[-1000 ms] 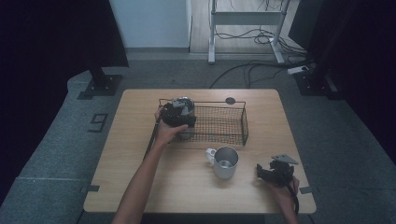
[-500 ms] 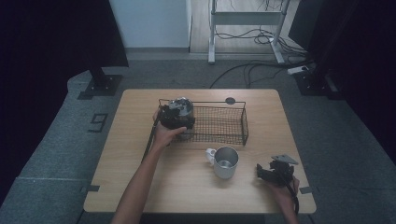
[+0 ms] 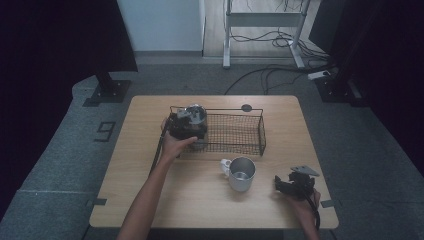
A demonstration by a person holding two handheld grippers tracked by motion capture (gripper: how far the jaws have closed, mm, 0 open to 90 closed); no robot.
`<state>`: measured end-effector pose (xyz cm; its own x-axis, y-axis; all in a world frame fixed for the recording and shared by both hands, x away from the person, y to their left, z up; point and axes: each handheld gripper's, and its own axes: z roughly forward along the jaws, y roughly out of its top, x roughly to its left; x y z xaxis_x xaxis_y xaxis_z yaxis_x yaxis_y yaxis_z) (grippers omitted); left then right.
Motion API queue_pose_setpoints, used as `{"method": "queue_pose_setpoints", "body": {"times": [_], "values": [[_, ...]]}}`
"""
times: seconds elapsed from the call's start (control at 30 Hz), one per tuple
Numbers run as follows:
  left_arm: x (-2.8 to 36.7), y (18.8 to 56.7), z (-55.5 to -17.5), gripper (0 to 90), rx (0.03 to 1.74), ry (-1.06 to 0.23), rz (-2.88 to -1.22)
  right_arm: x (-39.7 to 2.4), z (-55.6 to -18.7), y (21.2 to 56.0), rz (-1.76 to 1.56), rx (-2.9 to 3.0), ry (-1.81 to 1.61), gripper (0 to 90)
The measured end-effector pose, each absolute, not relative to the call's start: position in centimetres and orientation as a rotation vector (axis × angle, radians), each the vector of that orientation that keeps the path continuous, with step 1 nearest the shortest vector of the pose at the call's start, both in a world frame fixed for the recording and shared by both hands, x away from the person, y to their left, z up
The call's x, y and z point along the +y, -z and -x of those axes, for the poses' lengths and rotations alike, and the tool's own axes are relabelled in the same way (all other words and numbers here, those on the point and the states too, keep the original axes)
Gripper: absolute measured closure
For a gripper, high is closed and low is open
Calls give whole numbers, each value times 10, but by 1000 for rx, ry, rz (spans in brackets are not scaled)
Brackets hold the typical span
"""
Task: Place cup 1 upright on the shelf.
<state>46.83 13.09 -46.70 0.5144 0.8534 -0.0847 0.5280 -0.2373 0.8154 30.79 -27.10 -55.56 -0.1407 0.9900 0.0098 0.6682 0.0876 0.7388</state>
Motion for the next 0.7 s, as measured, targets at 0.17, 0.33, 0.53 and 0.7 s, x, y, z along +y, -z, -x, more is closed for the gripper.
{"method": "queue_pose_setpoints", "body": {"times": [0.17, 0.33, 0.53, 0.7], "values": [[137, 465, -461, 0, 1111, -485, -1907, -271, -308, 556, -1627, 1866, -833, 125], [142, 460, -450, 13, 1083, -508, -1906, -271, -308, 556, -1628, 1866, -833, 126], [150, 459, -440, 16, 1074, -511, -1889, -271, -308, 555, -1629, 1867, -831, 126], [158, 459, -429, 18, 1062, -501, -1891, -271, -308, 555, -1630, 1867, -832, 126]]}}
